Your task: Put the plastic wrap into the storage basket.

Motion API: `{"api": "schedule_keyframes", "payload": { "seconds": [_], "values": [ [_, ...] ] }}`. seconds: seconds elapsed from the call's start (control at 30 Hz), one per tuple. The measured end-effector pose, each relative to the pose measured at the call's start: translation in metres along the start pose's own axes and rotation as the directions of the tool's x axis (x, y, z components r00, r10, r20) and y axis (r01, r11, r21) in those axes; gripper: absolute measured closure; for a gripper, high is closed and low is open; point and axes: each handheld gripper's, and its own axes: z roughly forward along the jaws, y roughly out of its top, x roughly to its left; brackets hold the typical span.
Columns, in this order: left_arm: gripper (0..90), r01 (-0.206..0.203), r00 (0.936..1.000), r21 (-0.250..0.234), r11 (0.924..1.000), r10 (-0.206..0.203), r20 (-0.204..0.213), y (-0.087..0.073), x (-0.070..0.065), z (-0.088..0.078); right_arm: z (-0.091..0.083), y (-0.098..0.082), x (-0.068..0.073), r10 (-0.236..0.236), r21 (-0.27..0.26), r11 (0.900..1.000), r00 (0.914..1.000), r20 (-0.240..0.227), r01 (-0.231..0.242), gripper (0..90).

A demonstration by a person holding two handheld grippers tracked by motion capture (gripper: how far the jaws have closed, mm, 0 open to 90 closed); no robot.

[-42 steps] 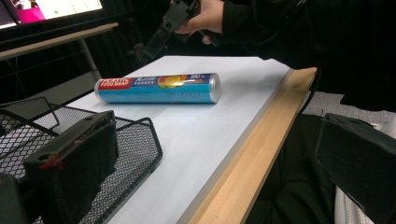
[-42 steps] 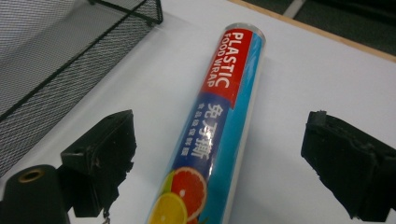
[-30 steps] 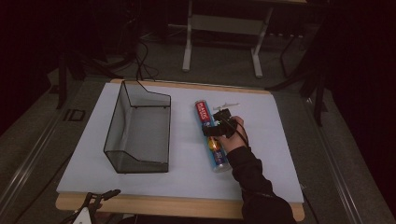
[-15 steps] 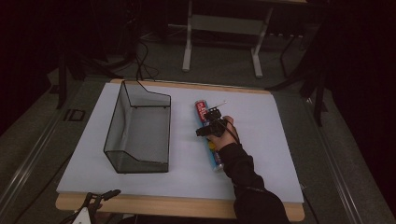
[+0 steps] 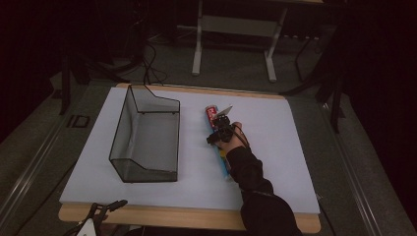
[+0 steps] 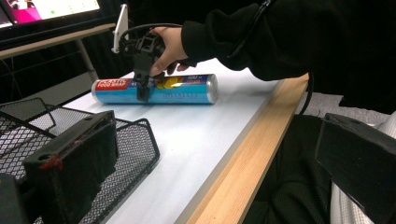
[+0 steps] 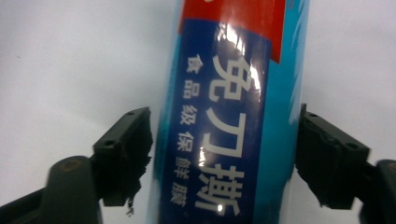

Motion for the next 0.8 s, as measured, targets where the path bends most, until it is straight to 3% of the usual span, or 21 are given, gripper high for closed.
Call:
{"api": "schedule_keyframes", "payload": {
  "seconds": [0.17,0.3,0.37,0.43,0.47,0.6,0.8],
  "values": [
    [0.1,0.001,1.0,0.004,1.0,-0.001,0.0,0.0,0.0,0.001,0.007,-0.001,-0.001,-0.004,0.024,1.0,0.9999,-0.013,0.004,27.7],
    [0.1,-0.004,1.0,0.008,1.0,0.004,0.0,0.0,0.0,0.001,0.005,0.0,0.002,0.015,0.02,1.0,0.9999,0.009,-0.015,29.8],
    [0.1,-0.003,1.0,0.006,1.0,0.003,-0.001,0.0,0.0,0.0,0.005,0.0,0.0,0.027,0.017,0.999,0.9996,-0.005,-0.027,30.2],
    [0.1,-0.001,1.0,0.004,1.0,0.001,-0.002,-0.001,0.001,0.0,0.002,-0.002,-0.006,0.063,0.01,0.998,0.9968,-0.049,-0.063,30.7],
    [0.1,-0.002,1.0,0.006,1.0,0.002,0.0,-0.001,0.001,0.001,-0.001,-0.003,-0.009,0.075,-0.009,0.997,0.9948,-0.068,-0.076,30.7],
    [0.1,-0.004,1.0,0.01,0.9999,0.004,0.001,-0.001,0.0,0.001,-0.01,-0.002,-0.011,0.075,-0.038,0.996,0.9946,-0.072,-0.078,31.1],
    [0.1,-0.004,1.0,0.01,0.9999,0.004,0.0,-0.001,0.0,0.001,-0.038,0.003,-0.01,0.076,-0.121,0.989,0.9918,-0.103,-0.088,31.4]
  ]
}}
